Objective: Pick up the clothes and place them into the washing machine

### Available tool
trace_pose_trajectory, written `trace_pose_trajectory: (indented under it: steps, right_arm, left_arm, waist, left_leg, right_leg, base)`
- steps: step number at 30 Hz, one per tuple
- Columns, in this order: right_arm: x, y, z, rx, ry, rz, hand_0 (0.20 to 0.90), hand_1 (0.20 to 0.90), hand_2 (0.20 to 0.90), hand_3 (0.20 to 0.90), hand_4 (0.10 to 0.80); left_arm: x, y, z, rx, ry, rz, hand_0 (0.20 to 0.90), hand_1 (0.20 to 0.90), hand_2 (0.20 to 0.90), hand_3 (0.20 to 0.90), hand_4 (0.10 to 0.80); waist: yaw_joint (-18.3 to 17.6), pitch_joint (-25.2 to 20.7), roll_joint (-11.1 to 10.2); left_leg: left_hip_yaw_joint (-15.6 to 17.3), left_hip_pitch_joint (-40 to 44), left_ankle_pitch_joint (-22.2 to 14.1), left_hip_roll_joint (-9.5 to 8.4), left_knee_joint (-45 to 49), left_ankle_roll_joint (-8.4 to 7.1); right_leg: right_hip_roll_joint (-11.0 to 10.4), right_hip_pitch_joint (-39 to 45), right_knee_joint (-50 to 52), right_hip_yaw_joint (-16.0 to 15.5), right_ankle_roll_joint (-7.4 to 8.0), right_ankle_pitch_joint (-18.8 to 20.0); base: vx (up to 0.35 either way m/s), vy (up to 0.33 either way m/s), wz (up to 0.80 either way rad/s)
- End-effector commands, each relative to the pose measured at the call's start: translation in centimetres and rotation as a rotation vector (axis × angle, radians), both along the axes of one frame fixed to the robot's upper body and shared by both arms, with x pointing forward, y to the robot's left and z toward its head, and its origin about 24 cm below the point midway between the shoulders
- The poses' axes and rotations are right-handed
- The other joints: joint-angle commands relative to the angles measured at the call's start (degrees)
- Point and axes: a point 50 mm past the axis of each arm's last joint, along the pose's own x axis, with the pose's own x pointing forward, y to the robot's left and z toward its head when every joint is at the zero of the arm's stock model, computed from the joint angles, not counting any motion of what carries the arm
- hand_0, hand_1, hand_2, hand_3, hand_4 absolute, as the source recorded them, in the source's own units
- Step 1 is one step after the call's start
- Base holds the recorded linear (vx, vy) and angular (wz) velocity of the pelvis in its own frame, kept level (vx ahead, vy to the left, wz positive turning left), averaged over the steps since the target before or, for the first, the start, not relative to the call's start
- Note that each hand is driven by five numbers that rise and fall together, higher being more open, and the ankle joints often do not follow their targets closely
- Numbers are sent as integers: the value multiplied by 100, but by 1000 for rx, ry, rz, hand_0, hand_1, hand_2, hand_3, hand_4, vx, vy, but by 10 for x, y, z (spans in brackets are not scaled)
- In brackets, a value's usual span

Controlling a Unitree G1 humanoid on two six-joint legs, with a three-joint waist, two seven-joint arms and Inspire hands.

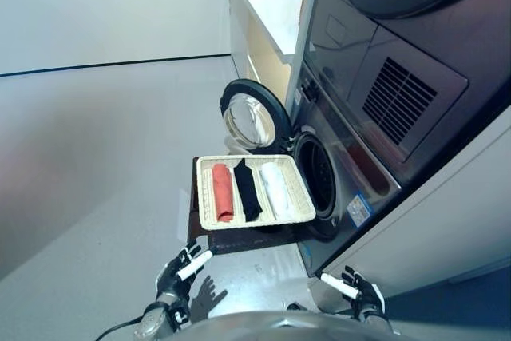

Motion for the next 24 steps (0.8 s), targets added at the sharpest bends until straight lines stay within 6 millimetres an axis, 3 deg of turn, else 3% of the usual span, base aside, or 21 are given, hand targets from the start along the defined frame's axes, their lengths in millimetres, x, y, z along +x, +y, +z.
trace_pose_trajectory:
  steps: [1,6,7,8,11,15,16,18,20,24]
  right_arm:
    - [41,-10,16,-31,-161,-11,900,900,900,900,800]
    - [47,-12,17,-35,-167,-42,900,900,900,900,800]
    - [51,-11,19,-33,-183,-50,900,900,900,900,800]
    - [52,-11,19,-30,-190,-60,900,900,900,900,800]
    - [59,-11,23,-28,-220,-73,900,900,900,900,800]
    - [57,-12,23,-24,-226,-86,900,900,900,900,800]
    - [51,-15,21,-23,-209,-105,900,900,900,900,800]
    - [45,-16,18,-23,-184,-127,900,900,900,900,800]
    - [42,-16,16,-20,-169,-136,900,900,900,900,800]
    - [33,-14,13,-18,-144,-130,900,900,900,900,800]
  left_arm:
    - [40,10,25,43,-204,16,900,900,900,900,800]
    - [45,11,29,39,-223,30,900,900,900,900,800]
    - [47,15,30,52,-225,45,900,900,900,900,800]
    - [49,18,32,63,-230,47,900,900,900,900,800]
    - [53,23,35,86,-239,51,900,900,900,900,800]
    - [53,22,33,83,-231,53,900,900,900,900,800]
    - [49,21,31,75,-222,53,900,900,900,900,800]
    - [46,18,30,68,-216,46,900,900,900,900,800]
    - [43,19,29,70,-210,42,900,900,900,900,800]
    - [35,16,26,61,-188,44,900,900,900,900,800]
  waist:
    - [-33,-14,-70]
    - [17,57,-28]
    - [-7,107,-3]
    - [-34,170,5]
    - [-114,323,97]
    - [-212,336,96]
    - [-349,327,26]
    - [-477,308,-44]
    - [-632,350,-78]
    - [-679,281,-124]
  left_leg:
    - [-61,-485,-251,-320,721,168]
    - [-131,-448,-418,-569,944,373]
    - [-216,-330,-461,-696,971,468]
    - [-261,-286,-489,-732,1026,521]
    - [-375,-183,-577,-735,1160,635]
    - [-451,6,-718,-734,1129,573]
    - [-561,256,-815,-769,983,459]
    - [-636,506,-939,-742,831,346]
    - [-713,861,-994,-639,528,246]
    - [-771,1220,-1035,-511,290,205]
  right_leg:
    - [-250,-197,1062,28,91,-555]
    - [-539,-437,1977,106,153,-213]
    - [-662,-636,2677,176,56,241]
    - [-685,-788,3069,235,24,423]
    - [-622,-1190,3828,293,-78,565]
    - [-674,-1383,3347,30,-52,400]
    - [-699,-1421,2274,-131,46,427]
    - [-616,-1490,1123,-127,216,622]
    - [-447,-1720,164,-76,433,1080]
    - [-248,-1810,-35,-436,459,1356]
  base:
    - [38,141,1]
    - [49,194,8]
    - [55,246,10]
    - [55,306,32]
    - [49,160,51]
    - [182,-7,17]
    - [342,-115,11]
    - [427,-146,16]
    - [385,-109,7]
    - [246,-88,28]
